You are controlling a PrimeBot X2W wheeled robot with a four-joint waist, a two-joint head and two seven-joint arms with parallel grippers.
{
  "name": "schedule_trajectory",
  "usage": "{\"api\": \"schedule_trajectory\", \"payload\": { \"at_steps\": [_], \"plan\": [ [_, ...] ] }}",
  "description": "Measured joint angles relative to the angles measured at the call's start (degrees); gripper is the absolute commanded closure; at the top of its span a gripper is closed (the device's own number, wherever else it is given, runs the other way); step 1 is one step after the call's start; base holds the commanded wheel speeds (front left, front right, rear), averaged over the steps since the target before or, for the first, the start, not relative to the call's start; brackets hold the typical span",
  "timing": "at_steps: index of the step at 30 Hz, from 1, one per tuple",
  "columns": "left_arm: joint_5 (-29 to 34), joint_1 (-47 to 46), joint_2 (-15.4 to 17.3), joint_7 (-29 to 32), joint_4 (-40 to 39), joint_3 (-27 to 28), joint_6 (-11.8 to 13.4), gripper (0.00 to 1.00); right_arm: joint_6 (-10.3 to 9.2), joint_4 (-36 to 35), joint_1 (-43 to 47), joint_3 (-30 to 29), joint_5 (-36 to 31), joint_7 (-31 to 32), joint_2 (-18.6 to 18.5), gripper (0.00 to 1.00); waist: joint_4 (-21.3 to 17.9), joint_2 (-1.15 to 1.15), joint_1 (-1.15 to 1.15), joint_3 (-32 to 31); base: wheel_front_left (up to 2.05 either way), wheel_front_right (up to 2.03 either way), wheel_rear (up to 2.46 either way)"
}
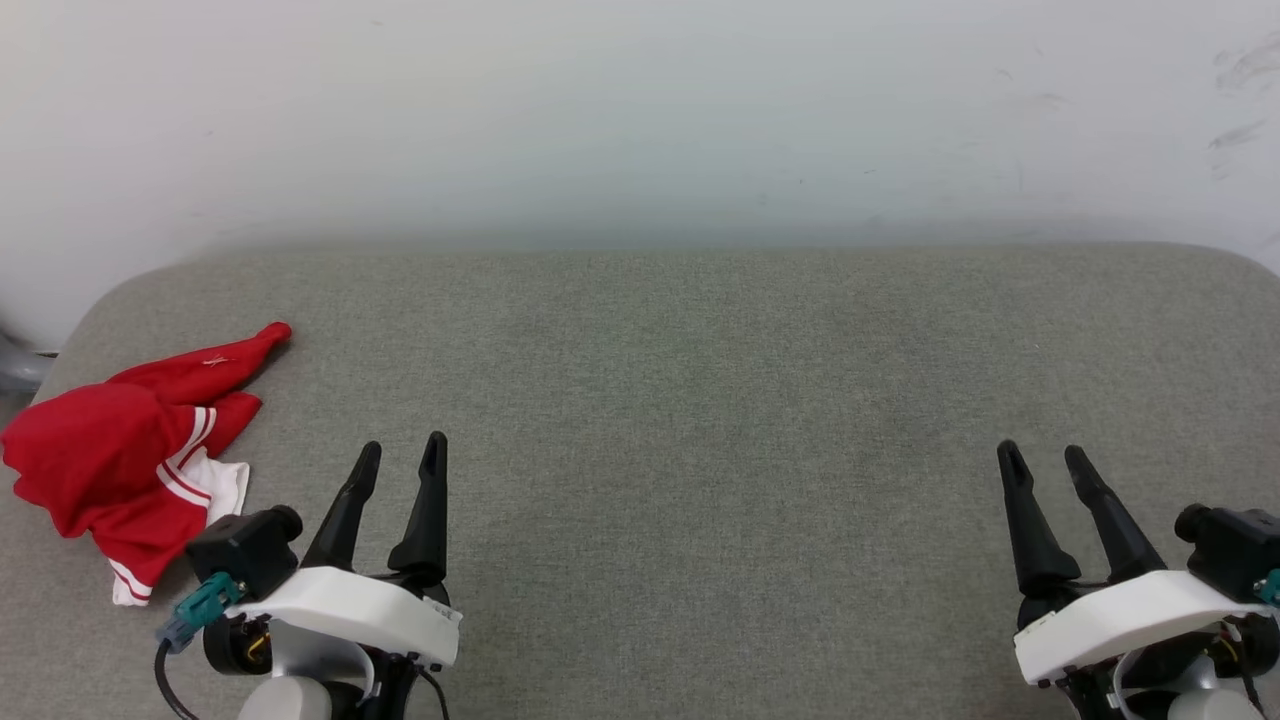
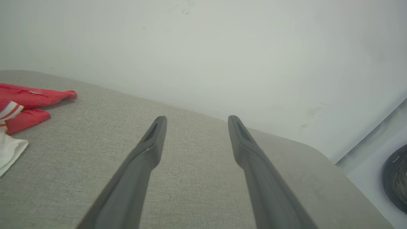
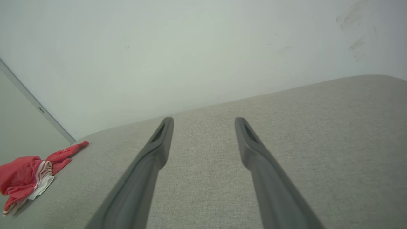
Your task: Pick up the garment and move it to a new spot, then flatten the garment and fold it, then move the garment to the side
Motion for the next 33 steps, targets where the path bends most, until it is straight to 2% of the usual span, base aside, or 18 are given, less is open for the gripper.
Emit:
{"api": "schedule_trajectory", "payload": {
  "at_steps": [17,33],
  "plan": [
    [9.64,-0.55,0.56,-2.36,2.29,-1.23,1.32,0.0,0.0,-1.57,0.8,-1.26,-11.78,-0.02,0.47,0.0,0.09,0.0,0.0,-0.01,0.0,0.0,0.0],
    [16.71,-1.38,0.55,-4.35,4.31,-1.23,2.4,0.0,0.0,-2.63,1.77,-2.18,-17.46,-0.96,0.6,0.0,0.62,0.0,0.0,-0.19,0.0,0.0,0.0]
  ]
}}
